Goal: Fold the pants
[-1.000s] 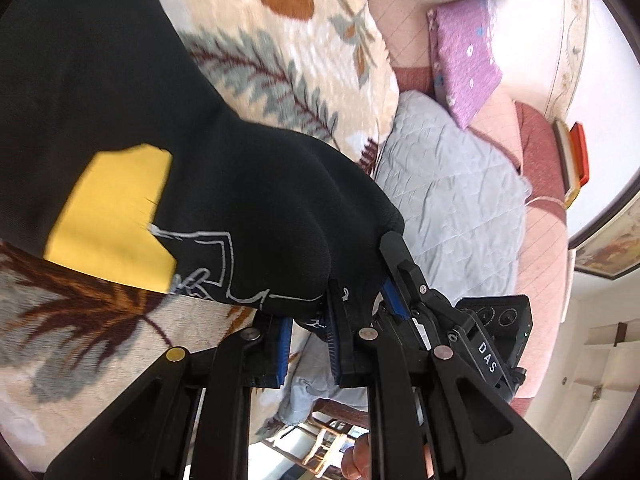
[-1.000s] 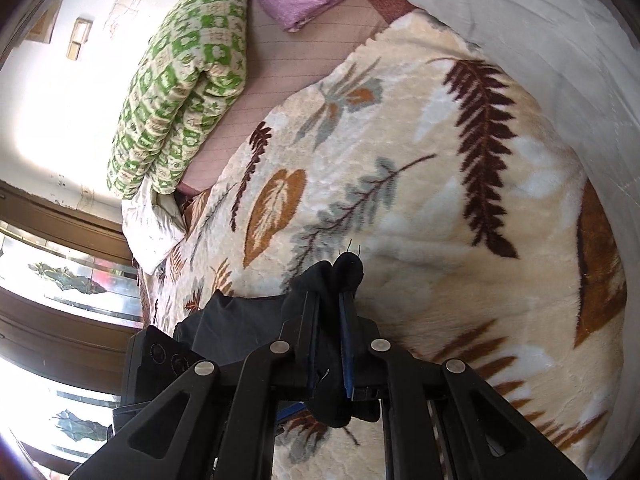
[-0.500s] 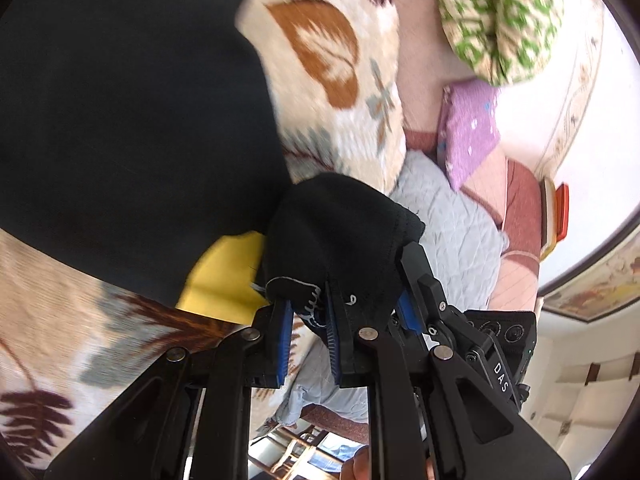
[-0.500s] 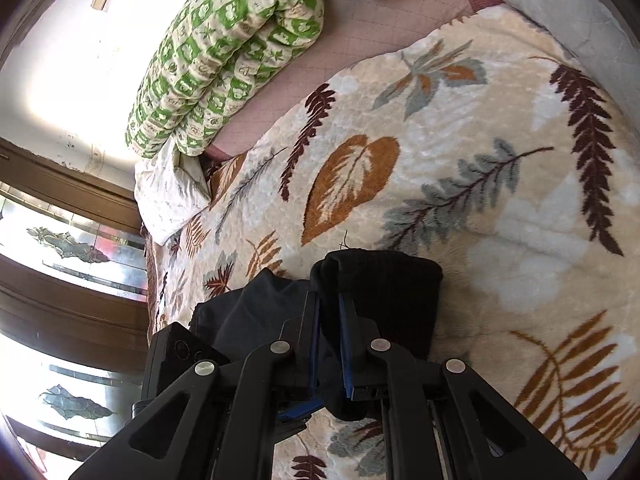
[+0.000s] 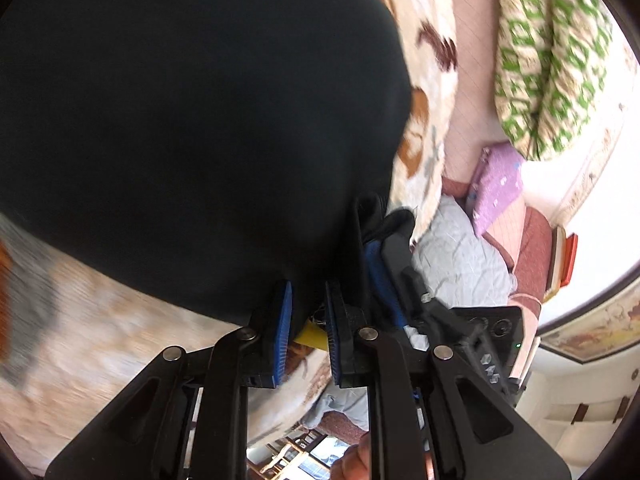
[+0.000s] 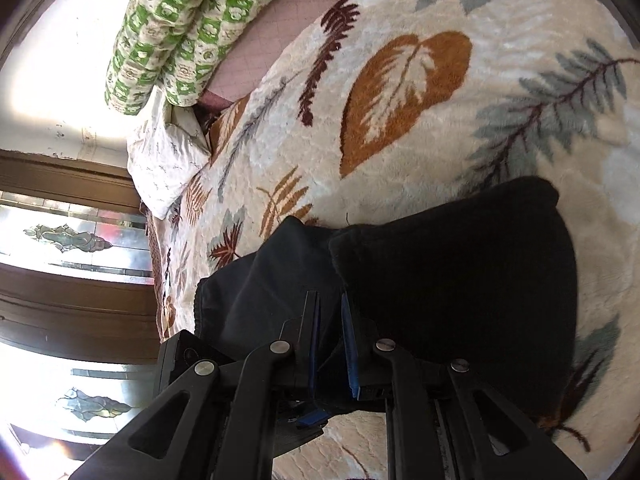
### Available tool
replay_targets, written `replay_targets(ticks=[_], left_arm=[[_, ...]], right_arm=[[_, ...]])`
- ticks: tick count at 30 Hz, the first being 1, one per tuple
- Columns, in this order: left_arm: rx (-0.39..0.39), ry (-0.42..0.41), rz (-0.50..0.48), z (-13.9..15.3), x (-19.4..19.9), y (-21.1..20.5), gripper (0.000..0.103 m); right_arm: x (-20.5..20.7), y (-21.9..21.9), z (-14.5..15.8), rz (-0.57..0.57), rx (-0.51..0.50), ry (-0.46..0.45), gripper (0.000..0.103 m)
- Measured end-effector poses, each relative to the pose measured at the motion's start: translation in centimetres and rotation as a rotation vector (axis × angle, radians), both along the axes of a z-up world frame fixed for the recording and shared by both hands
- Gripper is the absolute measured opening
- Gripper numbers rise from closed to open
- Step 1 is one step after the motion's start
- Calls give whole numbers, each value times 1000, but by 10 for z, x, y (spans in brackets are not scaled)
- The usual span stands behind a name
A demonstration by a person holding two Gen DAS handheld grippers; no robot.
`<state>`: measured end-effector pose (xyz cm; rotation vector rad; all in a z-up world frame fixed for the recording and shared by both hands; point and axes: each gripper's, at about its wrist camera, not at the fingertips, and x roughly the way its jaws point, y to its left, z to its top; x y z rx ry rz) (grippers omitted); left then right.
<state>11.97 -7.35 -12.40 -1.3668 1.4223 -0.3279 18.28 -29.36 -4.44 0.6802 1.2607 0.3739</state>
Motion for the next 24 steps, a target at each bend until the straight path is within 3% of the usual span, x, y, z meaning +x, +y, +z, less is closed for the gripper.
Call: replay_targets(ticks=[4, 7, 9, 10, 12, 15, 20, 24], left_arm=[[-3, -9, -15, 0, 1, 9, 13], [13, -45, -56, 12, 2, 7, 13], [33, -81, -99, 23, 5, 3, 23], [55, -108, -127, 31, 7, 1, 28], [111, -153, -202, 45, 16, -8, 60], [172, -209, -270, 60, 25, -19, 65], [206, -189, -362, 61, 41, -36, 67], [223, -168, -396, 56, 50, -49, 67]], right_arm=[[-4, 7, -21, -16, -15, 44, 13], [-11, 3, -11, -42, 38, 6, 14], [-22, -6, 9, -67, 110, -67, 17], [-29, -13, 19, -85, 142, -103, 25], [-49, -31, 36, -134, 197, -173, 41], [-86, -62, 43, -239, 240, -219, 58], [-127, -95, -9, -459, 397, -99, 62], [-130, -93, -46, -558, 542, -46, 62]])
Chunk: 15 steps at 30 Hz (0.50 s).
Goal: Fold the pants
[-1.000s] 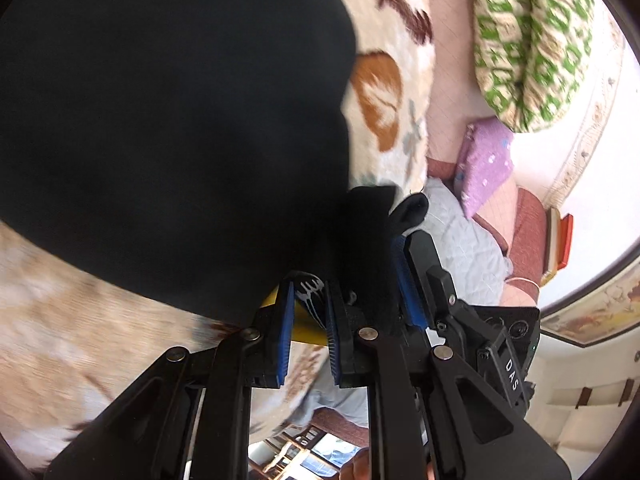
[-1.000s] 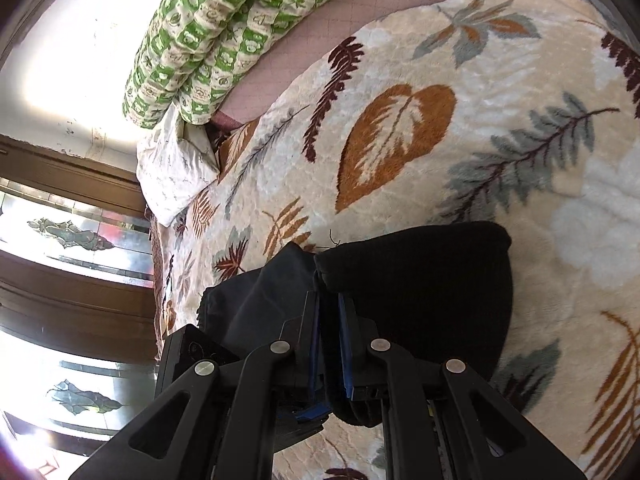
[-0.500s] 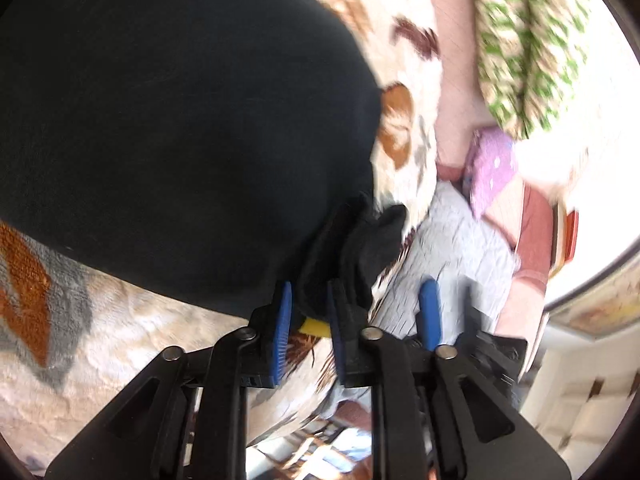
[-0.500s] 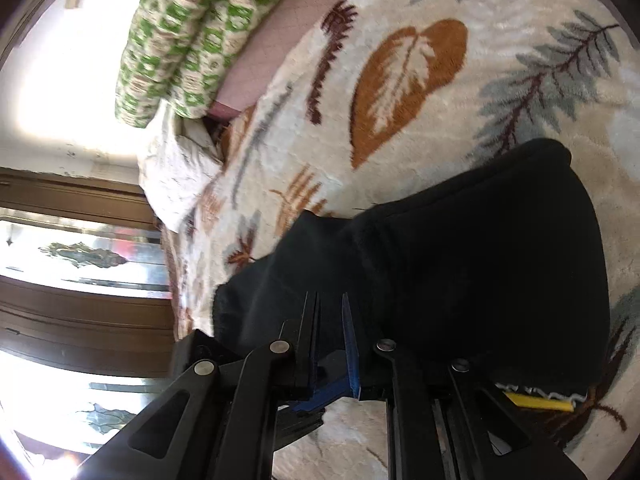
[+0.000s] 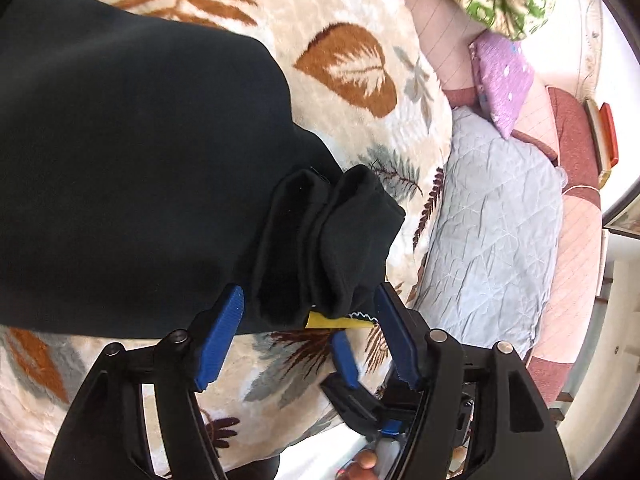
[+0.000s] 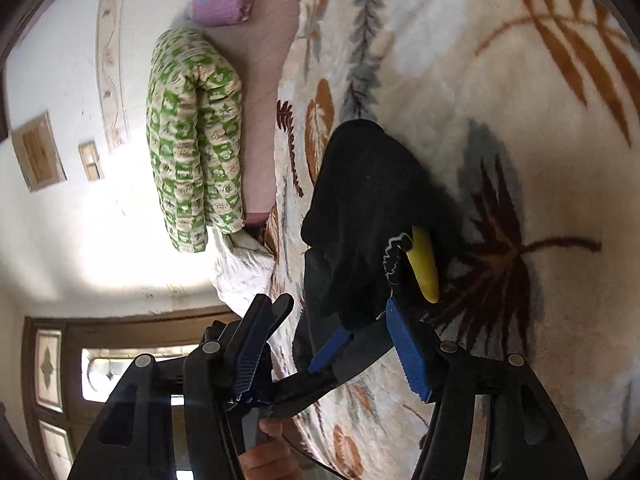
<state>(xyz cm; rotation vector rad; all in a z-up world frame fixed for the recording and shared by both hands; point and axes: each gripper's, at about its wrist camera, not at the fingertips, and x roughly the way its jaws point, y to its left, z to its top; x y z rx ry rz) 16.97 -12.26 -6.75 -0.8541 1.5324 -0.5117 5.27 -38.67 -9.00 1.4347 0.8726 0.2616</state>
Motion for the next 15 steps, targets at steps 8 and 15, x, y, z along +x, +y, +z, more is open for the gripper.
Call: replay_targets(ticks=[8, 15], left_arm=[[87, -3, -78, -10, 17, -38, 67], [46, -37, -52, -9, 21, -42, 28]], right_arm=[[7, 7, -26, -148, 110, 73, 65], [2, -2, -31, -219, 131, 104, 65]])
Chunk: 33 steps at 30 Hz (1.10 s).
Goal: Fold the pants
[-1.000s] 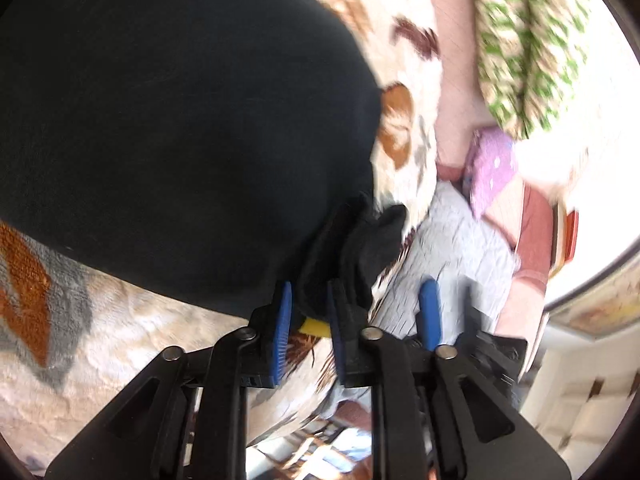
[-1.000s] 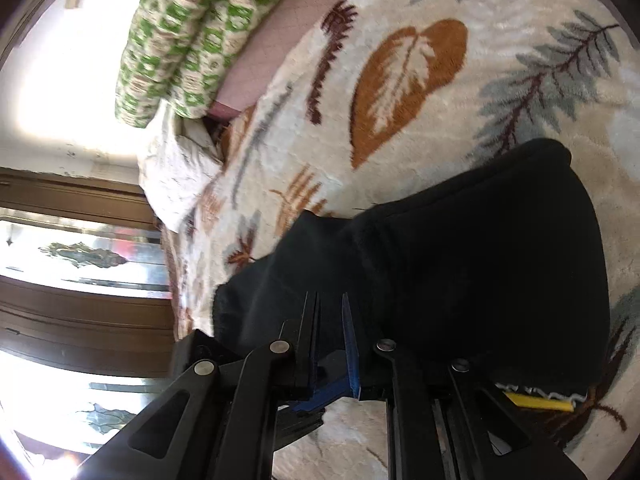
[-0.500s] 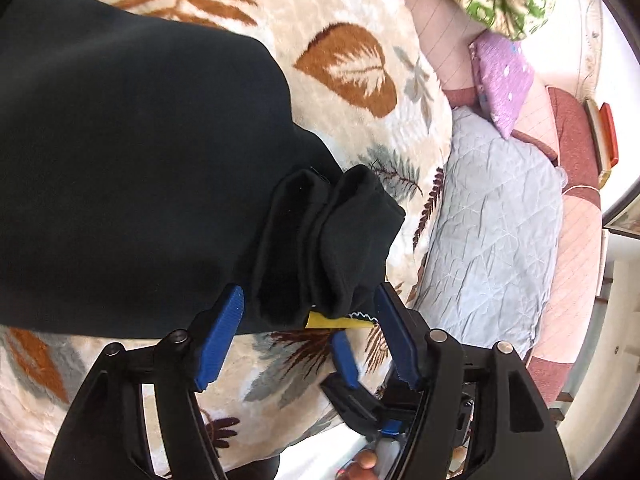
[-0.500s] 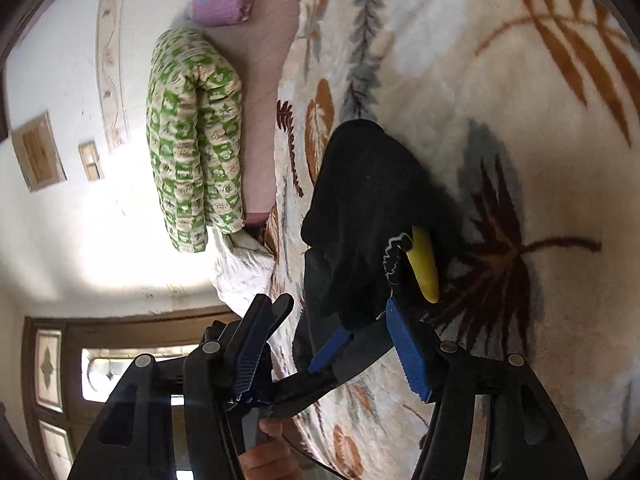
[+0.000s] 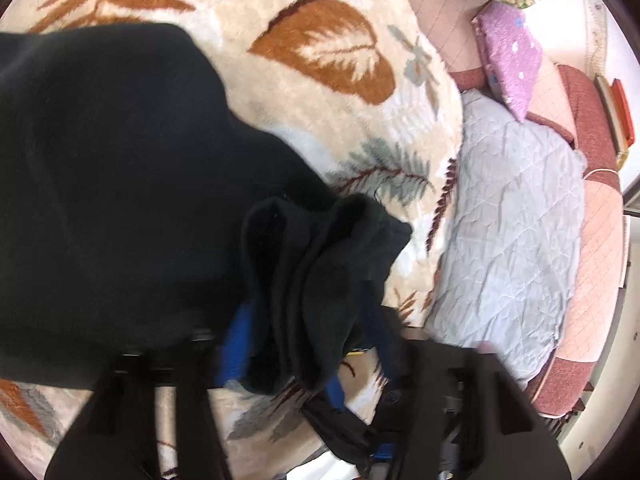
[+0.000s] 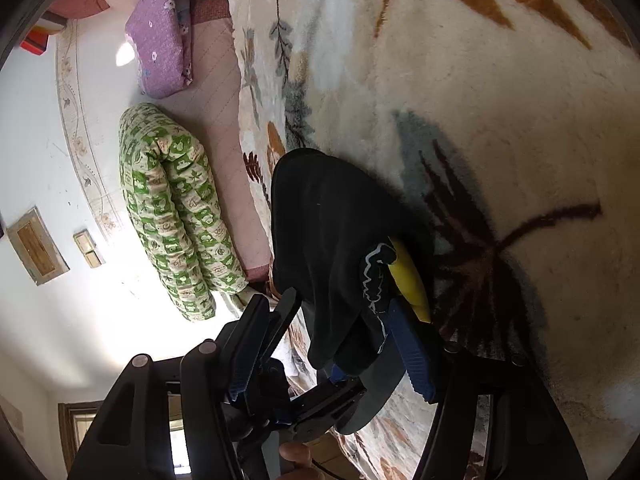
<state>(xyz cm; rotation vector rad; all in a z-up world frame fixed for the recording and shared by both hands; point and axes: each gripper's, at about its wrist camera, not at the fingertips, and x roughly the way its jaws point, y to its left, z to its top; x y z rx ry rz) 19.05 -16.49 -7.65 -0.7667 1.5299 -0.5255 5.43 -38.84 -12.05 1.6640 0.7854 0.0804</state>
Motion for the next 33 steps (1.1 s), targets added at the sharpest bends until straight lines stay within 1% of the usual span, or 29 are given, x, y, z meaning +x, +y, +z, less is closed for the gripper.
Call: replay_targets(ticks=[2, 3, 8, 11, 12, 14, 15, 17, 18, 19, 20, 22, 24, 26, 27, 29, 31, 32, 33], left_arm=[[-11, 1, 13, -1, 1, 1, 25], [-15, 2, 19, -2, 0, 2, 20], [-58, 15, 54, -1, -2, 12, 18], [-66, 6, 66, 1, -4, 15, 17], [-63, -1, 66, 3, -4, 16, 17], [-58, -11, 72, 5, -6, 19, 17], [-60, -13, 67, 5, -6, 20, 17], [-54, -26, 57, 8, -10, 21, 17], [-40, -46, 46, 11, -12, 20, 17], [-6, -81, 33, 14, -16, 19, 17], [31, -104, 23, 15, -18, 19, 17], [103, -121, -7, 9, -23, 14, 17], [165, -129, -26, 2, -27, 9, 17], [225, -186, -56, 4, -30, 1, 17], [245, -201, -64, 4, -30, -2, 17], [248, -193, -52, 4, -27, -2, 17], [213, -163, -40, 3, -22, 4, 17], [186, -153, -36, 4, -20, 9, 17], [169, -150, -30, 5, -18, 15, 17]], right_arm=[[-4, 0, -2, -31, 7, 10, 64], [-5, 0, -3, -43, 11, 15, 63], [-7, -1, -7, -123, 33, 18, 64], [-1, 0, -11, -159, 56, 17, 64], [-1, -1, -13, -175, 69, 13, 62], [0, -3, -14, -185, 64, -9, 29], [2, -4, -15, -170, 48, -16, 9], [4, -5, -15, -136, 38, -39, 9], [4, -6, -11, -130, 16, -57, 9], [3, -7, -6, -117, -13, -76, 9], [4, -8, 2, -86, -68, -93, 9], [9, -8, 20, -3, -249, -118, 9], [12, -5, 25, 70, -380, -104, 9], [12, -4, 21, 93, -466, -72, 9], [14, -3, 19, 108, -512, -61, 6], [16, -1, 16, 132, -570, -68, 4], [15, 4, 17, 129, -618, -66, 6], [14, 5, 17, 121, -609, -62, 8], [10, 3, 16, 110, -569, -63, 12]])
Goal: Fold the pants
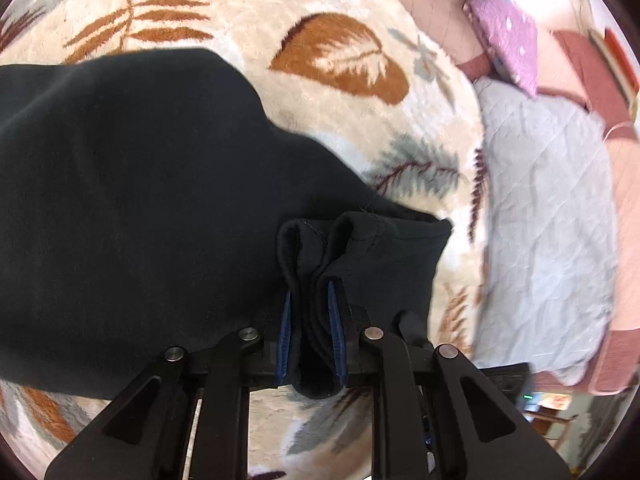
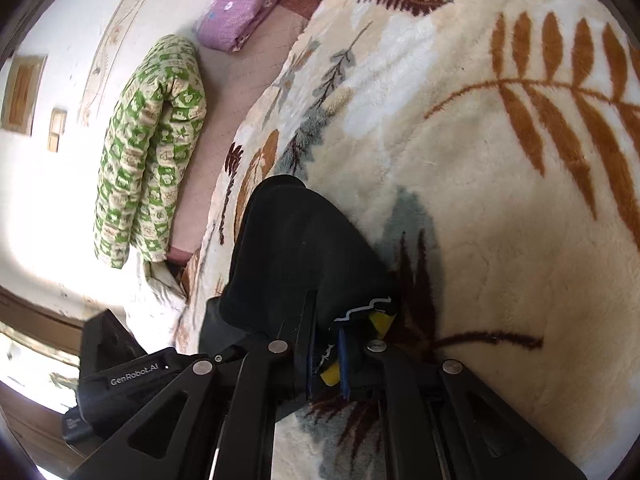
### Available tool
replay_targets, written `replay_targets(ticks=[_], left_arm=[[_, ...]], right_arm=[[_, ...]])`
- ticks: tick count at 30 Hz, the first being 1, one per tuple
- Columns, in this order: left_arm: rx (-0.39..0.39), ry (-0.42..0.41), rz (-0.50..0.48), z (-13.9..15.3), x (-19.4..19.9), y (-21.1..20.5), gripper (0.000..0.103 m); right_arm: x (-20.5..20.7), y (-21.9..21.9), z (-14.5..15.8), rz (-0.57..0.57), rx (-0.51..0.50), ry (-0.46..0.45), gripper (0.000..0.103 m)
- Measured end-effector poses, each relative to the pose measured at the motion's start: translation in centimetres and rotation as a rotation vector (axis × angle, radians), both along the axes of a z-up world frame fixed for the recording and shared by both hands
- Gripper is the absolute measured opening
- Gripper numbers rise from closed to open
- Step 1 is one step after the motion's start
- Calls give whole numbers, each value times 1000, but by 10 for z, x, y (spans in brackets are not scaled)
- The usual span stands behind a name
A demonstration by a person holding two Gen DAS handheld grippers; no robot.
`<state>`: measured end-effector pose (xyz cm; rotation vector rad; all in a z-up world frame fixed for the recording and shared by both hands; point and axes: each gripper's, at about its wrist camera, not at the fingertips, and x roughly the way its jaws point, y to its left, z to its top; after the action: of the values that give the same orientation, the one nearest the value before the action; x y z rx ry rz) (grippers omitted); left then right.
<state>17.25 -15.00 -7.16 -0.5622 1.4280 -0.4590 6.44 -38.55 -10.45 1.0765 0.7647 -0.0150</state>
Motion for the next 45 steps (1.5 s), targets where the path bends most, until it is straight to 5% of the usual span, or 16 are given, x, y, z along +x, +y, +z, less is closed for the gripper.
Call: replay_targets(ticks=[2, 4, 6, 13, 21, 24, 27, 30, 32, 34, 38, 41, 45], left_arm=[[9, -15, 19, 6, -1, 15, 17], [-8, -22, 41, 11, -4, 31, 17], [-60, 4, 66, 12, -9, 44, 17], [-212, 43, 11, 24, -25, 17, 17], [-79, 0, -96, 13, -20, -23, 21], [-113, -3, -82, -1, -15, -14, 16], [-198, 61, -57, -12, -11, -1, 12], [-230, 62, -11, -1, -9, 26, 13], [-217, 12, 14, 16, -10, 60, 13], [-229, -21, 60, 29, -11, 98, 14], [-159, -108, 189, 55, -19, 194, 35], [-39, -146, 277, 67, -31, 255, 38], [-15, -122, 345, 58, -45, 309, 38]], right_arm=[[-3, -8, -4, -18, 138, 5, 20], [-14, -13, -6, -41, 297, 25, 43], [-31, -15, 0, -44, 368, 43, 46], [-6, -17, 60, 69, 241, -155, 51], [56, -17, 40, 157, 242, -147, 51], [74, -20, 21, 146, 237, -101, 51], [84, -24, 4, 137, 186, -49, 26], [86, -26, -4, 152, 171, -12, 16], [80, -30, 6, 170, 193, -16, 23], [68, -32, 24, 168, 166, -39, 41], [39, -21, 65, 207, 82, -94, 44], [30, 25, 85, 317, -16, -102, 49], [33, 140, 96, 575, -207, -98, 51]])
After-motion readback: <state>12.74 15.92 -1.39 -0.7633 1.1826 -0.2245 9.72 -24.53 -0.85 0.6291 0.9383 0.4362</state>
